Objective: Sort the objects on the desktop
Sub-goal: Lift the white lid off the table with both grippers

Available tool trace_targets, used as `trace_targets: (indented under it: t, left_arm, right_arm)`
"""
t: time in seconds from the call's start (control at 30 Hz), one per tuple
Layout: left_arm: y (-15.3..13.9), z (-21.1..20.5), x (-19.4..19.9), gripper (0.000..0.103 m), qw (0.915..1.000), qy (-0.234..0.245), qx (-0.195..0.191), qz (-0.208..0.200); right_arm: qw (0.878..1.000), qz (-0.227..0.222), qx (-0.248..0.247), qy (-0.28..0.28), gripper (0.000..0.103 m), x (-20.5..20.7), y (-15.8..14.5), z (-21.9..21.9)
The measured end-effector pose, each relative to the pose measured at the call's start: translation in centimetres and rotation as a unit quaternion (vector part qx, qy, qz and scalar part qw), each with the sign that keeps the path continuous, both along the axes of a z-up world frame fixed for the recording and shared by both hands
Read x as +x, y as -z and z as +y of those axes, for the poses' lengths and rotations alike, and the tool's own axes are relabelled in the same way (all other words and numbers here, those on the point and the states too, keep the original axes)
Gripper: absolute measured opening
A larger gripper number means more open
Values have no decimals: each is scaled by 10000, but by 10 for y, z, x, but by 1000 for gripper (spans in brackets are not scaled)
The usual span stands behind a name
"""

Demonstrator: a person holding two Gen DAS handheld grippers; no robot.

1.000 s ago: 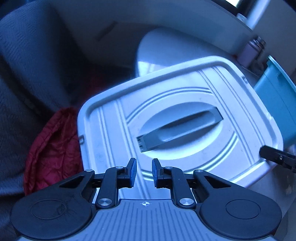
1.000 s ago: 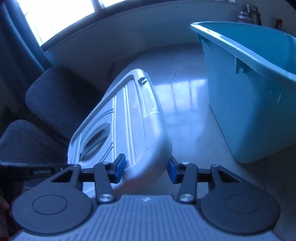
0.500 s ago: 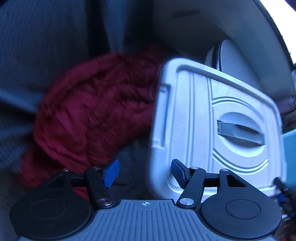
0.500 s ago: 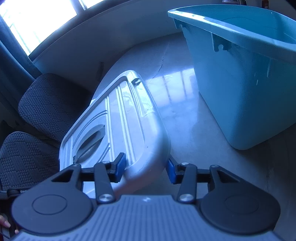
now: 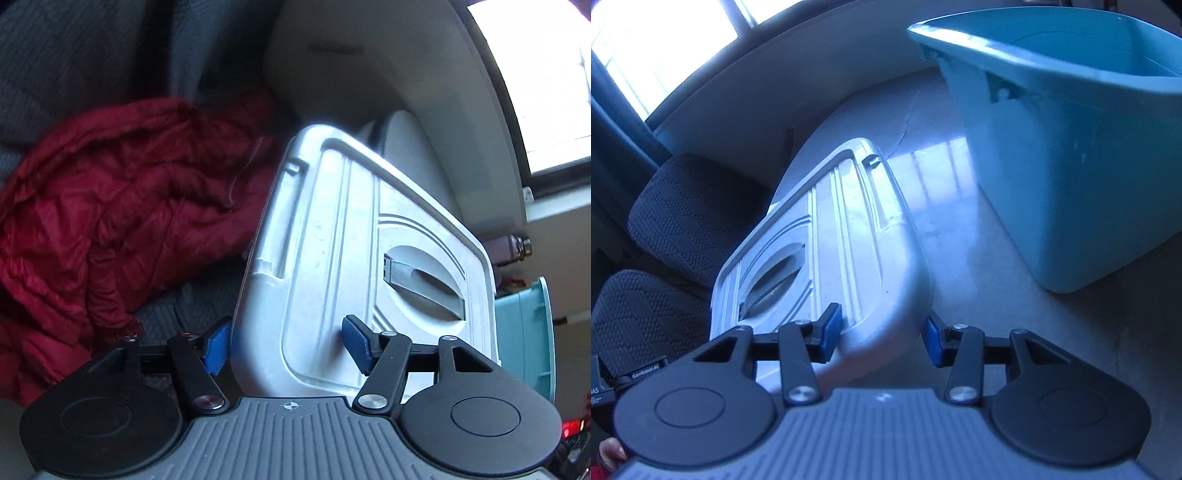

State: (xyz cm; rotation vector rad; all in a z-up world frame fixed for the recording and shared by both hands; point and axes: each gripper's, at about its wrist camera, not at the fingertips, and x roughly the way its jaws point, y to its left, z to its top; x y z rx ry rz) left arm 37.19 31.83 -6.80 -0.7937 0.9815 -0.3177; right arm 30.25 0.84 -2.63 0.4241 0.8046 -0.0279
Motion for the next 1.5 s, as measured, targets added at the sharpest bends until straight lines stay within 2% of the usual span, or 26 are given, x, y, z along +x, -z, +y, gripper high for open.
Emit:
trace_targets:
  t: [0.2,0.6,0.87,1.17,1.5]
  left_arm:
    - [-11,15,-4,62,9997,89,79,-218]
    - [-23,13,-24,58,9990,86,97,-427]
    - [-47,10,-49,58,9972,-57,110,-739]
    - [-78,3,-103,58,9923,-363,123,-1177]
    - [-99,-15,-192,58,9841,-707,169,-1619]
  right_arm:
    - [9999,-141,-69,53,47,-3,-9,5]
    - [9991,-385,-204,16,48,-22,-20,6]
    - [9966,-756,-295,-139,49,-45,-40,2]
    - [9908,-1248,-299,-423,49,-81,-65,-13]
    - [9818,-1721,-261,-754,50,-136,-89,-48]
